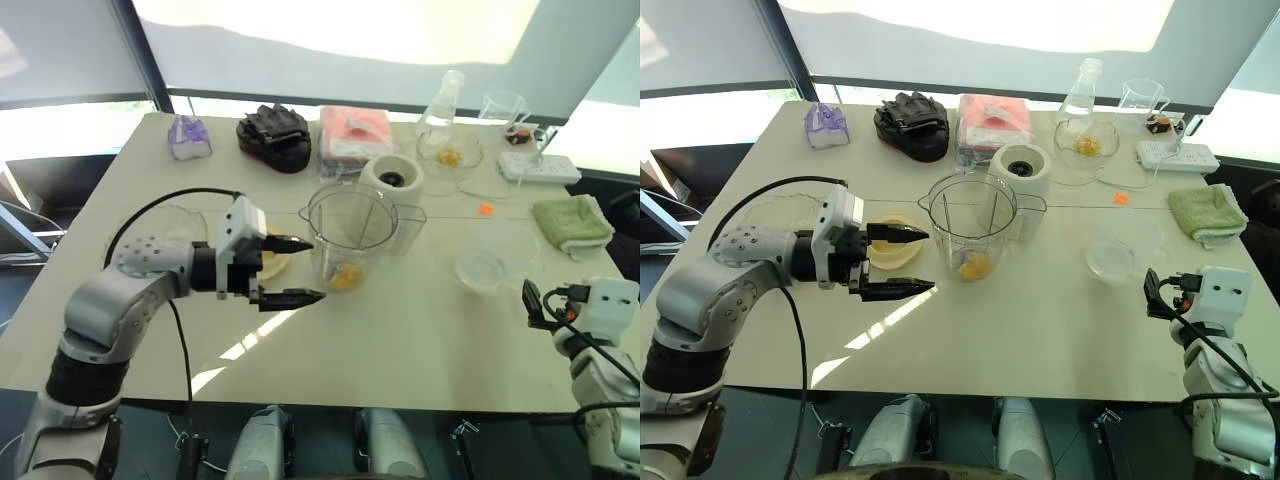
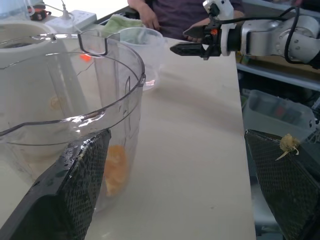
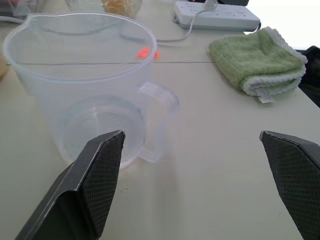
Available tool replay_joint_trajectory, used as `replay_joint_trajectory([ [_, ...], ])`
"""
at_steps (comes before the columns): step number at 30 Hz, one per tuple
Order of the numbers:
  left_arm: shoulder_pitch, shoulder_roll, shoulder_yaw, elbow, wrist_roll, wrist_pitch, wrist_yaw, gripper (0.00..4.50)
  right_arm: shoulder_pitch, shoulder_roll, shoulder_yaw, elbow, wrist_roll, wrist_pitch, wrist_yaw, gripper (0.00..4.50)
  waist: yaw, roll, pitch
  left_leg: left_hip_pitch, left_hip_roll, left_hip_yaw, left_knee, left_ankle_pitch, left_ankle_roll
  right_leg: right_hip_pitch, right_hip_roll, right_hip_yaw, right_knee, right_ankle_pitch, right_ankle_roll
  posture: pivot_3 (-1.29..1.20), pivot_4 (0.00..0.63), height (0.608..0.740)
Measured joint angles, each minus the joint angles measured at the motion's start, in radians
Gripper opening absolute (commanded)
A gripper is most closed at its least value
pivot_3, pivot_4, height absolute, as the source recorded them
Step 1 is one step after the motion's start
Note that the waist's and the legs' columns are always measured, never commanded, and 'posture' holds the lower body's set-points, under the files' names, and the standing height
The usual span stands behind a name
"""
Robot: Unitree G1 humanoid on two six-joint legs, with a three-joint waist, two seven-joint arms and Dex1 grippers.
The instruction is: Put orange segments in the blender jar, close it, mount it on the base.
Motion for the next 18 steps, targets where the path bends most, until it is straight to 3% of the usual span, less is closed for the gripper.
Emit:
replay_joint_trajectory([
  [9,-0.024,0.01,-0.001,0.0,-0.015,0.0,0.029,4.43,-0.067,0.0,0.009,0.162,-0.069,-0.109,0.009,4.5,-0.01,0.001,0.0,0.001,0.0,0.0,0.0,0.0,0.0,0.0,0.0,0.0,0.0,0.0,0.0,0.0,0.15,0.74],
  [18,-0.023,0.029,-0.007,0.0,-0.017,0.002,0.038,4.43,-0.083,0.005,0.035,0.198,-0.078,-0.13,0.031,4.5,-0.02,0.001,0.001,0.001,0.001,0.0,0.0,0.0,0.0,0.0,0.0,0.001,0.0,0.0,0.0,0.0,0.15,0.74],
])
